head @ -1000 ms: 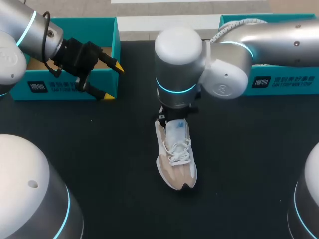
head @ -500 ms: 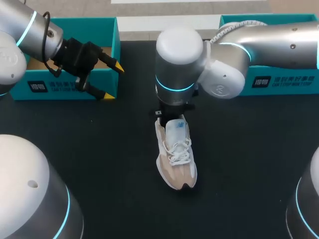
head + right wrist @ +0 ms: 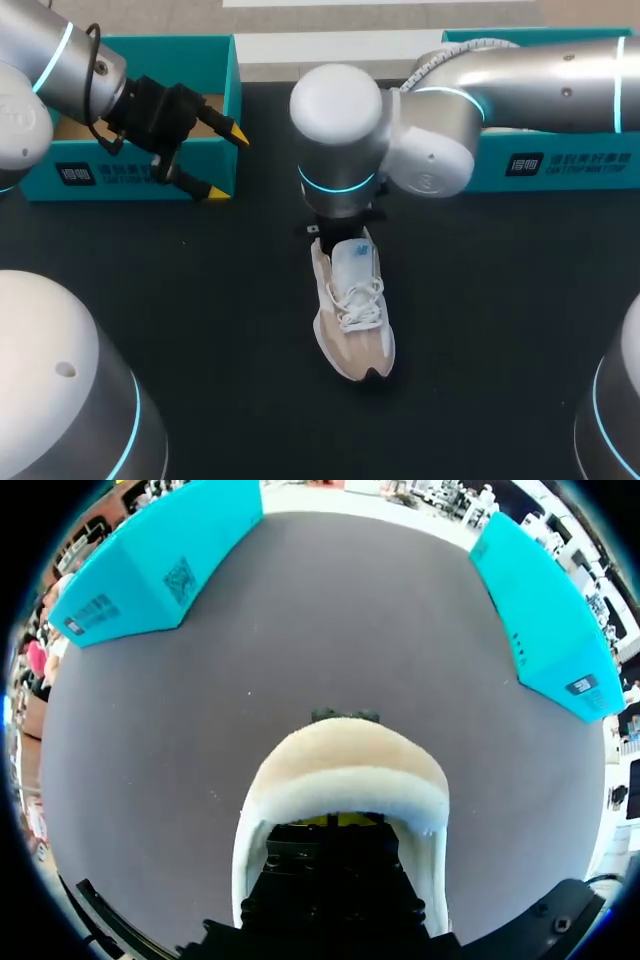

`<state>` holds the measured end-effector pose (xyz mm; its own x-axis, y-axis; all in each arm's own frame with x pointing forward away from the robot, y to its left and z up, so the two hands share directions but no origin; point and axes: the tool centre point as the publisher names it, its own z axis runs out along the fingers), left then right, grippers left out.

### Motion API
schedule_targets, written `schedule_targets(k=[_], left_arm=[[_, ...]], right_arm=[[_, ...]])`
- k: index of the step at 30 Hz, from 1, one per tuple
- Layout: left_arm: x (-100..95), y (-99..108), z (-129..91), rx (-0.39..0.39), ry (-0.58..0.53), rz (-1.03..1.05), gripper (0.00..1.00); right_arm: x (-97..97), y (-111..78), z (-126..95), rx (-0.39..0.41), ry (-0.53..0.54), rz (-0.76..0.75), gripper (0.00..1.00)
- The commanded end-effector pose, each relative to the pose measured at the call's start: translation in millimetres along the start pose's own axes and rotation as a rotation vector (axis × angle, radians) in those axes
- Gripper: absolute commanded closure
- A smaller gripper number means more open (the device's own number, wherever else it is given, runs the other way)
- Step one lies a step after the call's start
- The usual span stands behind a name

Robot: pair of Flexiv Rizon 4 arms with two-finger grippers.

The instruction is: Take the shoe out of the shoebox, open the shoe tongue, remove and reinsert the insole, then place the shoe into the shoebox

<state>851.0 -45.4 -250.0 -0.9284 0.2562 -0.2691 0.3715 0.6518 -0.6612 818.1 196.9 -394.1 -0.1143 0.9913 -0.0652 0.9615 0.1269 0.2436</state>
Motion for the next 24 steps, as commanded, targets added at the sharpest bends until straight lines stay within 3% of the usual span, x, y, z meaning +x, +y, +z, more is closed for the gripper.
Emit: schedule_targets(k=[1,10,15,21,24], left_arm=[[-0.6,0,0,-0.002,0.003,0.000,0.00],[-0.6,0,0,-0.002,0.003,0.000,0.00],[-0.6,0,0,-0.002,0.003,0.000,0.00],[-0.6,0,0,-0.002,0.003,0.000,0.00],[-0.6,0,0,-0.002,0.003,0.000,0.00]], right_arm=[[1.2,0.6,1,-0.019,-0.023,0.001,1.00],[5.6,-5.4,21,0.047,-0.019,-0.010,1.00],[3.8,-10.7,-2,0.093,-0.028,-0.022,1.00],[3.1,-29.6,-36,0.340,-0.035,-0.093,1.00],[-0.3,-35.2,-52,0.327,-0.079,-0.070,1.00]])
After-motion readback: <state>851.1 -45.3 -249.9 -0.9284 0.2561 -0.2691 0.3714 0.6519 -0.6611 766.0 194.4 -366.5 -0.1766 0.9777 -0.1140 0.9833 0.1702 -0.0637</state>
